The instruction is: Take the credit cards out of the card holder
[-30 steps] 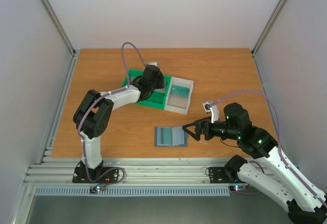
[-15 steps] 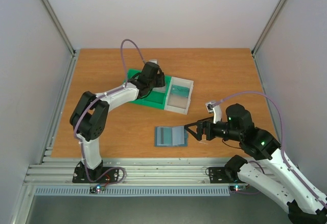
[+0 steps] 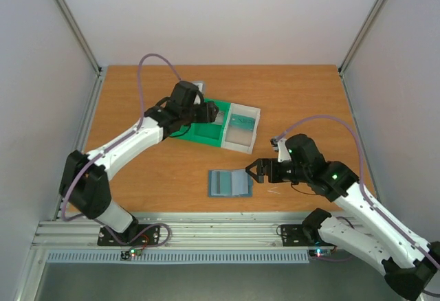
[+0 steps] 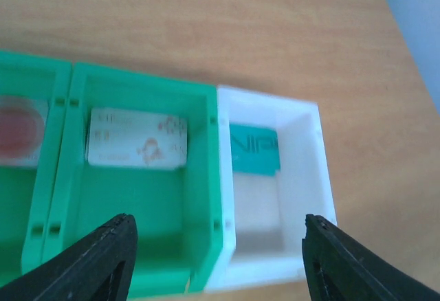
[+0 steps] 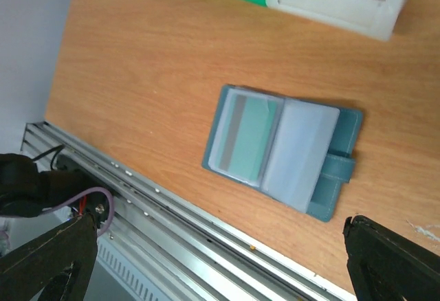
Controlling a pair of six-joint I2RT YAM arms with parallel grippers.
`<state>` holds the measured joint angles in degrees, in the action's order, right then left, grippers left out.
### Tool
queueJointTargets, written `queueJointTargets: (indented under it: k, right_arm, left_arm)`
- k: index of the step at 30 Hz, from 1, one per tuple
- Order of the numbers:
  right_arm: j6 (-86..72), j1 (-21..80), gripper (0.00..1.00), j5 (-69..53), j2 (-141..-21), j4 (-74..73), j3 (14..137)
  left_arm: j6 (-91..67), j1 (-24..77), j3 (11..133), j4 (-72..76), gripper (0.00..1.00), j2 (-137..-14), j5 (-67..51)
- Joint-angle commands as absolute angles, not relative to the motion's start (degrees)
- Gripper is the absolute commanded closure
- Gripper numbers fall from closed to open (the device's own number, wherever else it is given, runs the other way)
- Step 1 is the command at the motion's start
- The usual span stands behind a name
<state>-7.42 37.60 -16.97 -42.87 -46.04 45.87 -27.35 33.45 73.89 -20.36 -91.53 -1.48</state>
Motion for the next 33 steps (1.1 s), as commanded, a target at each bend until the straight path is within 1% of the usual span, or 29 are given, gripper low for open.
queueJointTargets:
  k: [1, 2, 3, 6, 8, 11, 15, 17, 20, 28, 33]
  right_arm:
    - [-9.7, 37.5, 0.04, -18.7, -47.1, -45.4, 46.5]
    - [-10.2, 37.5, 0.07, -20.1, -47.8, -44.0, 45.9]
    - [-10.7, 37.5, 0.12, -21.6, -48.5, -42.3, 45.2]
    - [-11.9, 37.6, 0.32, -26.0, -49.7, -36.7, 42.4]
    - [-12.6, 37.7, 0.45, -26.1, -51.2, -34.8, 41.3]
    - [-13.0, 37.8, 0.56, -25.8, -54.0, -33.3, 40.5]
    - [-13.3, 38.3, 0.61, -24.0, -57.4, -30.4, 39.2]
    - [-14.0, 38.5, 0.64, -23.5, -59.4, -28.2, 38.1]
    - [-15.3, 39.3, 0.66, -23.0, -63.0, -24.4, 36.8]
    - [-16.3, 43.1, 0.69, -22.6, -75.9, -16.8, 37.0]
    - [-16.8, 44.8, 0.72, -20.1, -80.9, -13.5, 37.0]
  left_arm:
    - [-27.2, 33.3, 66.4, -26.4, 0.34, -85.2, -8.8]
    - [-27.7, 33.3, 63.5, -26.2, 0.34, -83.5, -10.0]
    - [-28.2, 33.3, 61.5, -25.8, 0.34, -81.8, -11.9]
    - [-29.9, 33.3, 55.9, -26.2, 0.36, -76.9, -15.2]
    - [-30.6, 33.3, 53.1, -27.1, 0.36, -74.3, -15.8]
    - [-31.7, 33.4, 49.4, -27.5, 0.36, -70.3, -16.8]
    - [-34.3, 33.5, 44.5, -24.9, 0.37, -66.1, -20.4]
    - [-36.8, 33.5, 41.9, -22.3, 0.40, -65.1, -22.8]
    - [-39.6, 34.4, 39.4, -18.0, 0.41, -64.5, -26.2]
    - [-42.6, 38.4, 36.9, -11.7, 0.41, -68.5, -26.8]
    - [-45.3, 40.6, 33.8, -5.5, 0.41, -70.1, -26.2]
